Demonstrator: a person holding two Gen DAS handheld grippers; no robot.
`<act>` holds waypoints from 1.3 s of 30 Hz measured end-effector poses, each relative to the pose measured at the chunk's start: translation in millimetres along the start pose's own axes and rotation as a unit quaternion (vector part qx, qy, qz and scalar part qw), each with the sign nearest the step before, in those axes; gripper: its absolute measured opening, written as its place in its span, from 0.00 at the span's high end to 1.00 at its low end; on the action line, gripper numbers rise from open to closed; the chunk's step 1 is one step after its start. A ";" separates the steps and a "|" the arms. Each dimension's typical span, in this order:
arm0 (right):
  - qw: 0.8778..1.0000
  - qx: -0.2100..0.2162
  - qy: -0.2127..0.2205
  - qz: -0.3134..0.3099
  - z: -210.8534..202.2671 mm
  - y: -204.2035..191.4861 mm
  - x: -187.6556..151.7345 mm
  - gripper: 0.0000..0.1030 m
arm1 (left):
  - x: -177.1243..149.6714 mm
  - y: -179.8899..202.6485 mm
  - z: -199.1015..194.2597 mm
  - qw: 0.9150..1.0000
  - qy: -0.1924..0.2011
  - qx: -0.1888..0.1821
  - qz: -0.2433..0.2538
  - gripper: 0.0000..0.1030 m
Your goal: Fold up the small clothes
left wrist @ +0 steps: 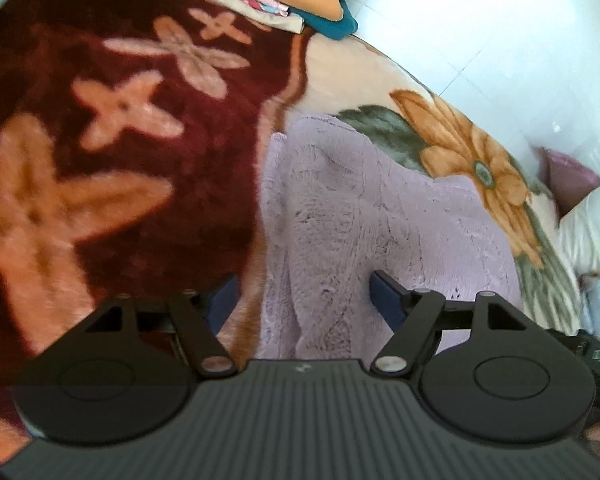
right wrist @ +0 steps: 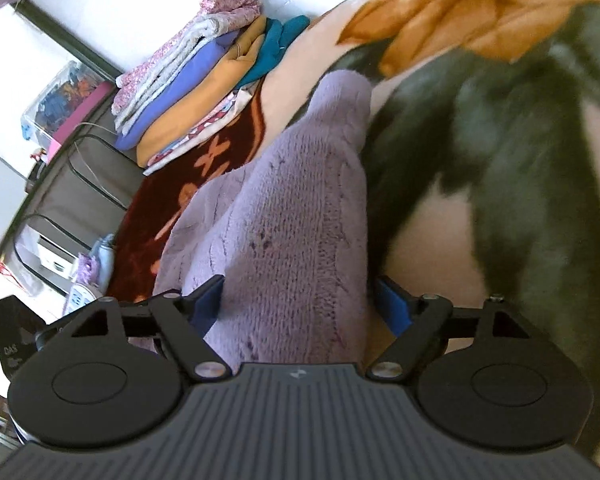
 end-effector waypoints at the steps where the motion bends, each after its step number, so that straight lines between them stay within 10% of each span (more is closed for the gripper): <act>1: 1.000 0.005 0.002 -0.012 6.6 -1.1 1.0 0.18 | 0.5 -0.9 2.2 1.000 -0.002 -0.007 -0.004 0.28; 11: 1.000 0.016 0.005 -0.023 27.2 -5.9 8.8 0.18 | -0.7 -3.4 20.1 0.996 -0.029 -0.079 -0.040 0.28; 13: 1.000 0.015 0.005 -0.025 27.4 -6.6 9.2 0.33 | -2.7 -3.9 20.8 0.995 -0.027 -0.087 -0.041 0.29; 19: 0.999 0.030 0.011 -0.004 12.8 -12.4 19.2 0.47 | -3.3 -5.6 13.1 0.993 -0.018 -0.104 -0.056 0.60; 39: 0.998 -0.024 -0.021 -0.051 -152.3 -16.5 -24.7 0.48 | -84.2 60.2 -53.6 0.986 -0.077 -0.145 -0.006 0.63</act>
Point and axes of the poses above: each gripper's, at about its wrist camera, not at the fingertips, and z roughly the way its jaws point, y to its right, x to its top, the point moved 1 cm from there along z, roughly the way its jaws point, and after that the axes turned 12 degrees about -z, right-handed, at the moved point
